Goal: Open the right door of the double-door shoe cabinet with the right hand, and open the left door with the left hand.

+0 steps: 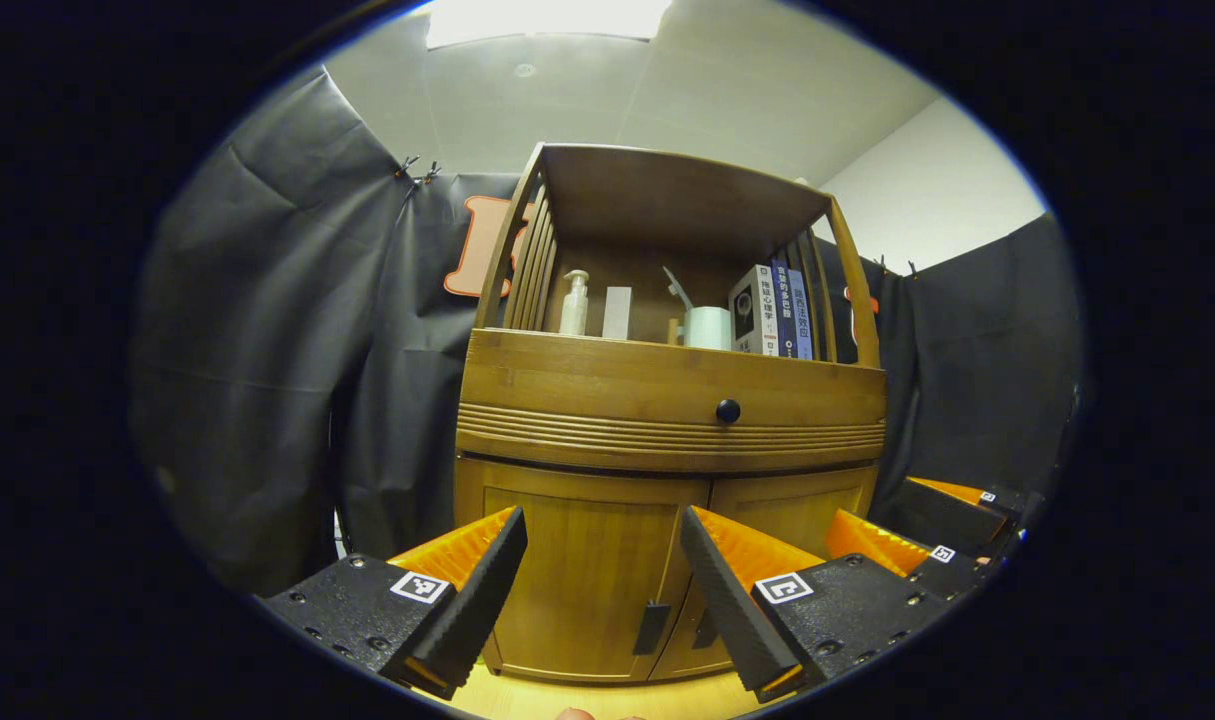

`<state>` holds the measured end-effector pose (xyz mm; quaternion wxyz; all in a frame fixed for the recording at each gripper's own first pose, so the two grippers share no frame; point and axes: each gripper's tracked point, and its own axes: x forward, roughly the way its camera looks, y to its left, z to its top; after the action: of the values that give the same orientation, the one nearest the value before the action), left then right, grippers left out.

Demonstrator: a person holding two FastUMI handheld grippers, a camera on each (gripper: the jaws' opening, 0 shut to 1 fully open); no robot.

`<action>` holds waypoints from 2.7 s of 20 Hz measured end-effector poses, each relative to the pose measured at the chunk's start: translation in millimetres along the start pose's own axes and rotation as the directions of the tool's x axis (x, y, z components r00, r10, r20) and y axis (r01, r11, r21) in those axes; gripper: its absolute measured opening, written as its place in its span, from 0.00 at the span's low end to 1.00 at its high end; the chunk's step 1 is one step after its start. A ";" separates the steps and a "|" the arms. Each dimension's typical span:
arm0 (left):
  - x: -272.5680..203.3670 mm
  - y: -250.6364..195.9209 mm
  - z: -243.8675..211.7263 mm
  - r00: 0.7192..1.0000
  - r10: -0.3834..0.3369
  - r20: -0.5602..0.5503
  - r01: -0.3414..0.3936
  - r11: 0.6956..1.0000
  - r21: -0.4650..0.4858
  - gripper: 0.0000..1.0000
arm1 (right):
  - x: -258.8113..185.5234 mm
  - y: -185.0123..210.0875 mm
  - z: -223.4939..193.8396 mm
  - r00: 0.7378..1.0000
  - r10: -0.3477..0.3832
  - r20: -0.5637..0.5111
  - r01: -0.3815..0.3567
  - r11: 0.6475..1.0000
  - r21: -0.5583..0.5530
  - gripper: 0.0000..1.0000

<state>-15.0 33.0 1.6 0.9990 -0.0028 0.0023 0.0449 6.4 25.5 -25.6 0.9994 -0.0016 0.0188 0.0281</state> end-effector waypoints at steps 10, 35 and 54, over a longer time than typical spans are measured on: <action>-19.8 70.6 3.0 0.985 0.174 0.001 -0.173 0.981 0.087 0.91 | 49.8 18.2 -134.7 0.970 0.019 -0.241 -0.028 0.999 -0.035 0.98; -35.0 137.2 1.5 0.945 0.327 -0.012 -0.323 0.938 0.127 0.92 | 102.8 4.0 -232.6 0.858 -0.197 -0.475 0.248 0.968 0.046 0.30; -25.5 39.7 -19.4 0.995 0.075 -0.063 -0.069 0.994 0.085 0.92 | 104.1 -4.5 -210.9 0.854 -0.196 -0.483 0.265 0.961 0.078 0.26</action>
<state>-44.1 70.1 -17.9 0.9953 0.0373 0.0374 0.0807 102.6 26.0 -240.2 0.9585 0.0604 0.2621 -0.0948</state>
